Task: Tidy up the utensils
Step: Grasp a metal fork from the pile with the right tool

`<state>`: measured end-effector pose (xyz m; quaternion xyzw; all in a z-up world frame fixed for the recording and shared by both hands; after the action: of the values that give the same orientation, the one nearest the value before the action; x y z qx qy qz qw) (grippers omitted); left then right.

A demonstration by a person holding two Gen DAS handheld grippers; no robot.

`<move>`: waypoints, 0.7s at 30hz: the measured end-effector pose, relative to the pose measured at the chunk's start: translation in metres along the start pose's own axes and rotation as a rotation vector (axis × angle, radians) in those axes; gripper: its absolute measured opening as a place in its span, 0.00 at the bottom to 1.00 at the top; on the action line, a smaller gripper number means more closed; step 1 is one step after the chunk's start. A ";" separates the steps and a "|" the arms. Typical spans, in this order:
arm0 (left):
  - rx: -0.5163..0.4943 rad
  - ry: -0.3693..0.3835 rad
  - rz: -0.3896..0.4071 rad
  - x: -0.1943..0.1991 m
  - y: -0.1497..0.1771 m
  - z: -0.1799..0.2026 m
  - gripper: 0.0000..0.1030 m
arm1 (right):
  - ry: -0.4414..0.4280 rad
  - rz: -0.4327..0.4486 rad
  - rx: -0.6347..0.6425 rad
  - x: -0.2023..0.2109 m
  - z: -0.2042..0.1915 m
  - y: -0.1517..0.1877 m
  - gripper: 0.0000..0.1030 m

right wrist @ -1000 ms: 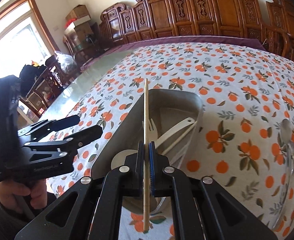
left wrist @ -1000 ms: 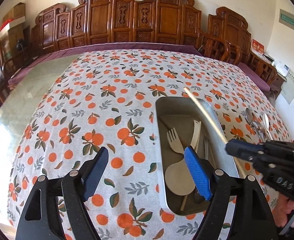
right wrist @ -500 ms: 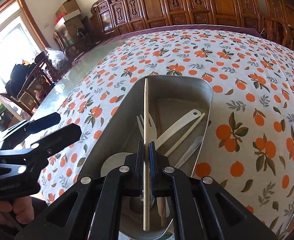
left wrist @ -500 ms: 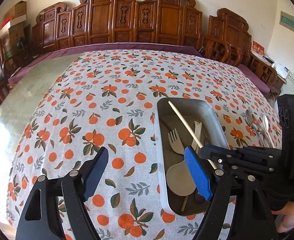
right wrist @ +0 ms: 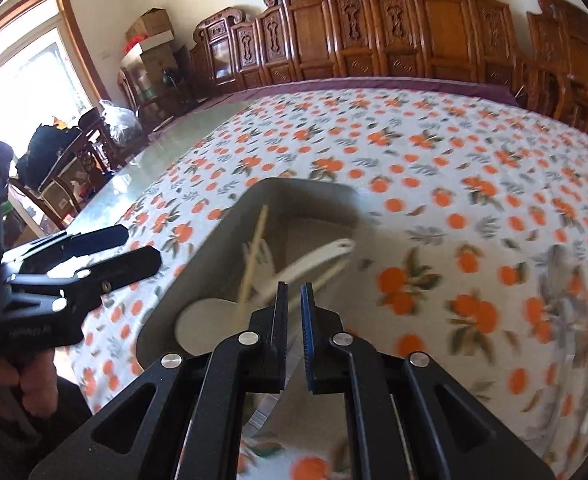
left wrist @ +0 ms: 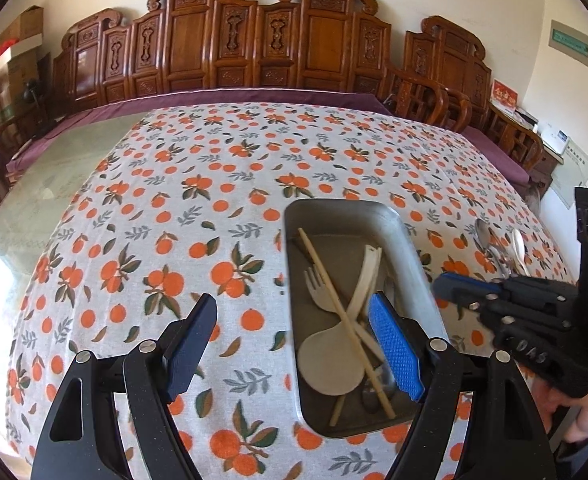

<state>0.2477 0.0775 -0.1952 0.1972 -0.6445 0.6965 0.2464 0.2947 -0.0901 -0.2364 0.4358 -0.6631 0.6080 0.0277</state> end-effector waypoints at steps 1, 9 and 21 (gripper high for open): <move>-0.005 0.005 0.003 0.000 0.000 0.003 0.73 | 0.008 0.002 0.001 0.005 0.006 0.001 0.09; -0.023 0.039 0.030 0.004 -0.003 0.027 0.73 | 0.143 0.033 0.030 0.062 0.080 0.000 0.09; -0.050 0.100 0.028 0.007 0.006 0.069 0.73 | 0.334 0.014 -0.062 0.080 0.175 0.026 0.26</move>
<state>0.2361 0.0095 -0.1895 0.1468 -0.6513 0.6924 0.2737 0.3155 -0.2826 -0.2569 0.3229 -0.6707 0.6515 0.1465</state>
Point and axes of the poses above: each gripper's, at about its wrist camera, not at the fingertips, and x roughly against the way its jaws point, z to its right, y to its underside, the point moved 3 cm from there along -x, roughly the way its jaws point, and after that the axes turned 11 degrees about z, right-handed, at the moved point
